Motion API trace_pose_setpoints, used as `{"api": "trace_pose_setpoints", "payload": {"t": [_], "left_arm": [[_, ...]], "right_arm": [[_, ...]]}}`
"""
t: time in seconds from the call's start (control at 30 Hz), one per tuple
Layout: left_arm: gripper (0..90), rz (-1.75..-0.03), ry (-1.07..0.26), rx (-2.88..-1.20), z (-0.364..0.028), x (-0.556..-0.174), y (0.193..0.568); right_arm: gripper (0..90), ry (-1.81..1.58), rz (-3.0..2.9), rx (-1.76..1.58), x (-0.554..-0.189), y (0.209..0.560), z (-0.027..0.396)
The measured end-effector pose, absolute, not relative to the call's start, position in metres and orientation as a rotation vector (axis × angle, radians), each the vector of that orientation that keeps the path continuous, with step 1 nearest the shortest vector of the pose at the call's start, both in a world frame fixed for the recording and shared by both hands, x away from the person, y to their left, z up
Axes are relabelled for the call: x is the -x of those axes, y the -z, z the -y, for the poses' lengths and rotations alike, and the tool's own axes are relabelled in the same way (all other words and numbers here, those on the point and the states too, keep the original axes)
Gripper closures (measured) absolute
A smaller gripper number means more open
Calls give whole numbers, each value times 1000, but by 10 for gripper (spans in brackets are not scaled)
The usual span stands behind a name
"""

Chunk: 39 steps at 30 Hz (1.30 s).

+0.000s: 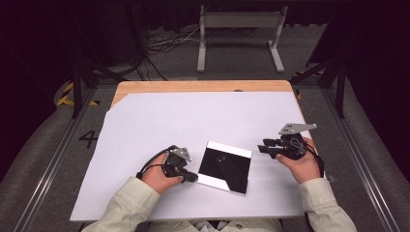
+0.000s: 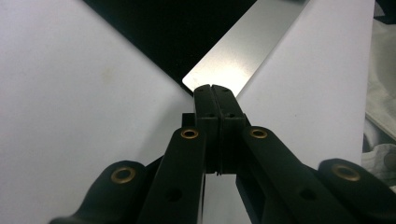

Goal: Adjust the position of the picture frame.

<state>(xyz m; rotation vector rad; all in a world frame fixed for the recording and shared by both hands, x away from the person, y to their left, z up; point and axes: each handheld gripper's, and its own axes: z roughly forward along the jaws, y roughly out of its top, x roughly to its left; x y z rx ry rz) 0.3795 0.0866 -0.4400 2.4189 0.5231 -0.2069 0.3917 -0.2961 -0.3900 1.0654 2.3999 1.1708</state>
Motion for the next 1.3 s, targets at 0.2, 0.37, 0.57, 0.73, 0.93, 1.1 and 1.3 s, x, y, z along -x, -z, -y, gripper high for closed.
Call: {"api": "trace_pose_setpoints", "payload": {"t": [0.2, 0.37, 0.57, 0.73, 0.93, 1.1, 1.3], "left_arm": [[900, -481, 232, -2389, -76, -374, 444], [900, -456, 228, -2384, -68, -371, 444], [900, -450, 259, -2347, -64, -372, 448], [900, -426, 217, -2356, -53, -368, 447], [900, -443, 223, -2337, -52, -369, 448], [900, -451, 193, -2328, -49, -369, 449], [900, -438, 173, -2322, -47, -367, 449]], "right_arm": [[667, -1139, -2424, -1075, -394, 392, 296], [691, -1117, -2441, -1083, -395, 395, 296], [707, -1110, -2446, -1085, -396, 396, 296], [710, -1112, -2446, -1086, -397, 396, 296], [710, -1108, -2451, -1084, -397, 396, 295], [710, -1105, -2451, -1082, -397, 396, 295], [709, -1102, -2448, -1078, -396, 395, 296]]}}
